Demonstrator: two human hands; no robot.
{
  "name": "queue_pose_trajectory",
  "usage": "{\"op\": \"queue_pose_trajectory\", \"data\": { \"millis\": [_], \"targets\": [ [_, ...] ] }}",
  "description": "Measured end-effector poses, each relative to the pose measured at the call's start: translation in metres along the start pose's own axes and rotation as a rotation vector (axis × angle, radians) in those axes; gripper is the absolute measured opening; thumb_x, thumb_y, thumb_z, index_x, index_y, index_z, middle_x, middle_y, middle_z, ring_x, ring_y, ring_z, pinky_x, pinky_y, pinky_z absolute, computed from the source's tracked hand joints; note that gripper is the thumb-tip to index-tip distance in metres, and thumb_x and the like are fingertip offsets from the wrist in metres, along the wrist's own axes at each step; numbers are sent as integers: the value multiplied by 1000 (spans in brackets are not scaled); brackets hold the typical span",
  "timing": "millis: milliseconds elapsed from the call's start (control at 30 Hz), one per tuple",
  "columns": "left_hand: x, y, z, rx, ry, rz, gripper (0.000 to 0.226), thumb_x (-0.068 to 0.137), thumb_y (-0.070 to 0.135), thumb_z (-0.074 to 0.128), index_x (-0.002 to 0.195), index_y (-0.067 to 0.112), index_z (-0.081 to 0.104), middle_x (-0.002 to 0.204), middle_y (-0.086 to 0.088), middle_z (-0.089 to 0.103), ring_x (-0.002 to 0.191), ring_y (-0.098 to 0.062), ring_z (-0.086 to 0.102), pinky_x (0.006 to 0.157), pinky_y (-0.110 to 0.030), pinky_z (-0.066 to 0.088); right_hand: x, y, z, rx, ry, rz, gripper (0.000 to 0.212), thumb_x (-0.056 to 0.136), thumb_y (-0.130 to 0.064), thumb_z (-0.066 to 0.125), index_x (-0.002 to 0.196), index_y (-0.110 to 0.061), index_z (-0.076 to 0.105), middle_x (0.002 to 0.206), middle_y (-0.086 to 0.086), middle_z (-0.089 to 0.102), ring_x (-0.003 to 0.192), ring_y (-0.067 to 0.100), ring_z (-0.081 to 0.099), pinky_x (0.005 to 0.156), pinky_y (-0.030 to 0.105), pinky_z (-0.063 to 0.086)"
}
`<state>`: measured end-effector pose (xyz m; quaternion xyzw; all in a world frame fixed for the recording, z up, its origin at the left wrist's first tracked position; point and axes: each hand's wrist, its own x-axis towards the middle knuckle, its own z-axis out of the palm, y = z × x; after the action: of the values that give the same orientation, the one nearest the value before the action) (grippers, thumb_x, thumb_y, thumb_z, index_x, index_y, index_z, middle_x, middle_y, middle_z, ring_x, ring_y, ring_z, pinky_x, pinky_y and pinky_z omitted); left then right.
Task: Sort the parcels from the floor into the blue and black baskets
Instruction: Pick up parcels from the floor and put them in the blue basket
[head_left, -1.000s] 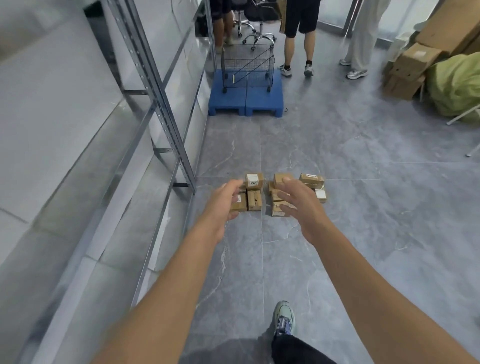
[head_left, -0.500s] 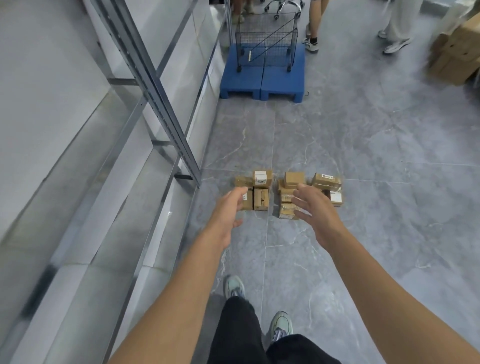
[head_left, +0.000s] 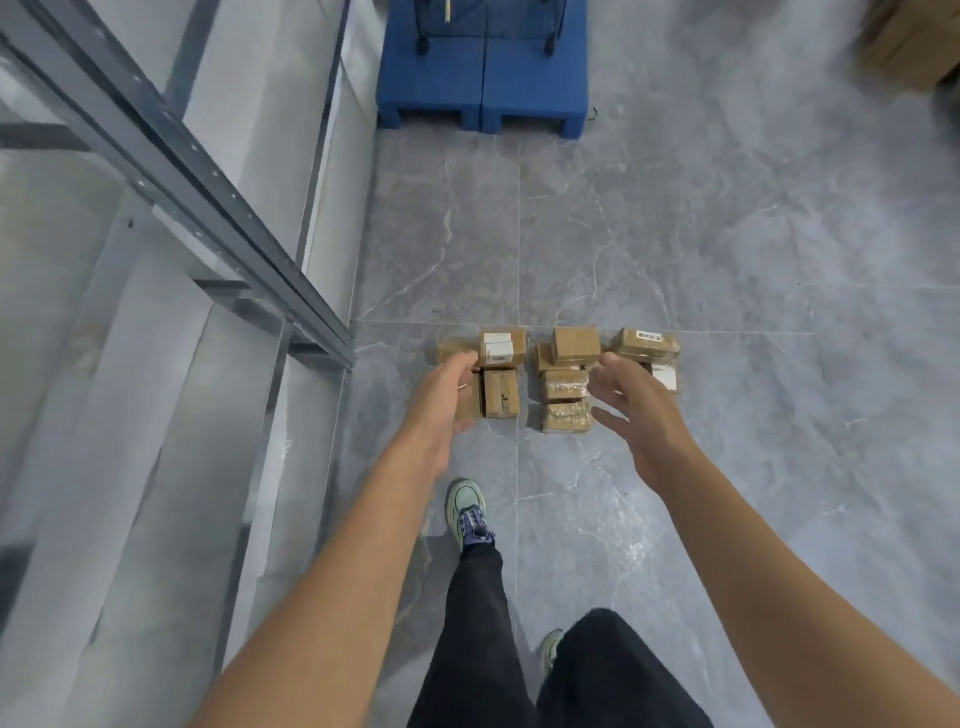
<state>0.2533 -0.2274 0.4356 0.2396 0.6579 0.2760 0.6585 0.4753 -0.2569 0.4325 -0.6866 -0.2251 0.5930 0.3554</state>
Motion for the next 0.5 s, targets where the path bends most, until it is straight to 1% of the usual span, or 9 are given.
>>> {"op": "queue_pose_trajectory", "data": {
  "millis": [67,133,200,267,300,400,500],
  "targets": [
    [30,10,0,18,0,-21,21,102,39,57,120,28,63,133,2,60,125,-15,55,98,-42,49,27,-6,7,4,16,14,41,107,-42,55,140,-18,61,140,3,64,132,20,60,117,49,45],
    [56,14,1,32,-5,-45,22,102,39,58,120,27,63,133,2,60,126,-15,54,97,-42,49,52,-9,12,8,35,34,39,107,-41,55,138,-18,61,138,2,64,132,20,60,116,49,46],
    [81,15,3,49,-15,-71,19,102,39,57,117,28,63,128,5,61,124,-14,55,97,-41,48,78,-8,15,1,42,54,42,107,-42,55,142,-17,57,140,2,62,132,20,59,117,49,45],
    [105,13,5,66,-16,-105,13,103,40,56,109,32,63,121,10,62,118,-11,56,102,-42,45,104,-6,19,-8,33,84,43,108,-40,54,145,-18,53,142,1,60,134,20,57,118,47,45],
    [117,11,6,77,-17,-121,13,103,42,55,108,33,63,121,10,61,119,-11,56,105,-43,44,117,-4,21,-13,25,99,44,108,-39,53,147,-18,52,142,1,59,135,20,57,118,46,44],
    [156,1,12,119,-23,-168,20,103,44,54,118,33,59,134,6,57,131,-15,51,113,-48,42,158,4,26,-19,21,142,46,108,-38,54,148,-16,51,142,3,59,136,22,55,116,44,44],
    [198,-12,22,145,10,-208,32,103,45,54,130,29,56,141,1,55,132,-16,51,112,-48,43,202,19,29,-31,-7,174,32,109,-36,54,136,-20,53,135,1,59,134,22,55,118,46,42]
  ]
}}
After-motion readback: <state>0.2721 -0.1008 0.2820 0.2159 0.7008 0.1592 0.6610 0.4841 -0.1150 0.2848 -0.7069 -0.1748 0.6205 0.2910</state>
